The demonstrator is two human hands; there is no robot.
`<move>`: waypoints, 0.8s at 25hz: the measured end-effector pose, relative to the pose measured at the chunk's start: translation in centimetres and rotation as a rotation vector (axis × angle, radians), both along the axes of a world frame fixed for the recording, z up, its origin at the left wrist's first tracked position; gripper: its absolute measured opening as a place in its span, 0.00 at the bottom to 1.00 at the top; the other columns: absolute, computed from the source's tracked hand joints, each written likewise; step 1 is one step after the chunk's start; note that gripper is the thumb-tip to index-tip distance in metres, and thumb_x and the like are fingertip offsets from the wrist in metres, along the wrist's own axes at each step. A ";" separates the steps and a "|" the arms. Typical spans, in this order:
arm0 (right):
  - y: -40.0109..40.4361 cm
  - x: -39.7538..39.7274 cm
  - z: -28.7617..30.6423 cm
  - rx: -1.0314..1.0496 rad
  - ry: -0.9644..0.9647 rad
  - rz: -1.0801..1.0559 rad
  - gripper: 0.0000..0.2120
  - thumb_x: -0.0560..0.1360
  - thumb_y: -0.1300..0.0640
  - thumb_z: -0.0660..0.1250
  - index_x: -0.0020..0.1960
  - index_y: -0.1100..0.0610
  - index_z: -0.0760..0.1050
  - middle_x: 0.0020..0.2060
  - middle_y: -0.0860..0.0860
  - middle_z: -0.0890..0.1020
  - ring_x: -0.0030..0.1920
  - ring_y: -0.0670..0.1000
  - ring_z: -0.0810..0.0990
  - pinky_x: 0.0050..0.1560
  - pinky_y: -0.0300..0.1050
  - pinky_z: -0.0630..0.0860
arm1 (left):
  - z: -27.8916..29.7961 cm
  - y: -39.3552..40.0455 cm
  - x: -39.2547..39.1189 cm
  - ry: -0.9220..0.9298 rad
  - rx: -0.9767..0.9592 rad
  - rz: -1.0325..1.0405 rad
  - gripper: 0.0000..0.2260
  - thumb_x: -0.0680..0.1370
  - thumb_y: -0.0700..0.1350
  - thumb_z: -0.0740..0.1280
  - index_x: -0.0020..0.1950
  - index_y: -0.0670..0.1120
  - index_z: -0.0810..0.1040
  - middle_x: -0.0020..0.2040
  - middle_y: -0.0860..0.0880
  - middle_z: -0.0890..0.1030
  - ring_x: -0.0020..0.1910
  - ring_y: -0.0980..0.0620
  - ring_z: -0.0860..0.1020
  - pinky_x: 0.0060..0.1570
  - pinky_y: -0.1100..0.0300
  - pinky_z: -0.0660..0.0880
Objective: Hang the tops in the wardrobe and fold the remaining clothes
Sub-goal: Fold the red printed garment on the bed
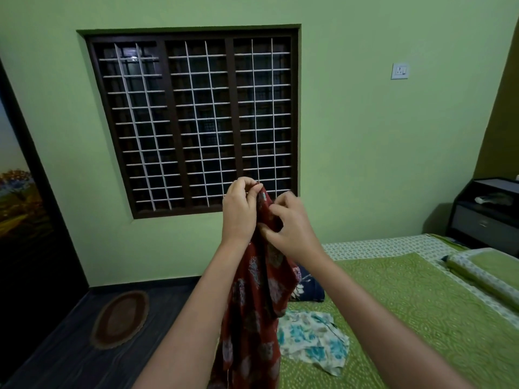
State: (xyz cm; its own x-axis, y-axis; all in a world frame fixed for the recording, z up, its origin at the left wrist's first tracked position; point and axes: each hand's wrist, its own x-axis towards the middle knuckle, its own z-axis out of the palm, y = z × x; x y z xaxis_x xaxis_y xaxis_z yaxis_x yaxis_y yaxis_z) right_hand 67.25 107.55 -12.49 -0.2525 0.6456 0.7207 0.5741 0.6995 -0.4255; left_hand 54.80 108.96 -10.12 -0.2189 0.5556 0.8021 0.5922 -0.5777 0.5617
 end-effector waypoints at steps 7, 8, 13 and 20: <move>-1.6 -0.6 -1.4 -0.917 -0.400 0.473 0.19 0.74 0.50 0.69 0.60 0.58 0.74 0.54 0.54 0.81 0.53 0.53 0.81 0.57 0.50 0.77 | -2.0 0.6 -2.5 -0.054 -0.146 0.070 0.05 0.81 0.46 0.61 0.47 0.46 0.74 0.46 0.51 0.76 0.46 0.55 0.73 0.46 0.68 0.65; -2.2 -0.4 -1.4 -0.853 -0.659 0.423 0.21 0.74 0.44 0.68 0.58 0.58 0.76 0.53 0.54 0.82 0.52 0.53 0.80 0.57 0.50 0.77 | -2.5 0.7 -3.1 -0.048 -0.172 0.081 0.05 0.81 0.46 0.61 0.48 0.46 0.74 0.46 0.51 0.76 0.46 0.55 0.72 0.46 0.68 0.64; -7.2 -1.2 0.5 -0.322 -1.278 0.142 0.29 0.74 0.32 0.58 0.36 0.59 0.72 0.30 0.49 0.73 0.33 0.48 0.72 0.33 0.45 0.69 | -7.0 1.3 -3.7 -0.047 -0.379 0.097 0.08 0.82 0.44 0.58 0.51 0.41 0.73 0.48 0.47 0.74 0.48 0.52 0.70 0.45 0.64 0.62; -5.9 7.6 3.7 -0.783 -1.006 -0.347 0.28 0.74 0.39 0.66 0.48 0.66 0.79 0.34 0.52 0.76 0.43 0.53 0.74 0.43 0.42 0.68 | -8.6 -2.3 0.7 -0.097 -0.372 0.023 0.07 0.83 0.45 0.54 0.49 0.44 0.67 0.37 0.50 0.72 0.35 0.51 0.71 0.30 0.57 0.64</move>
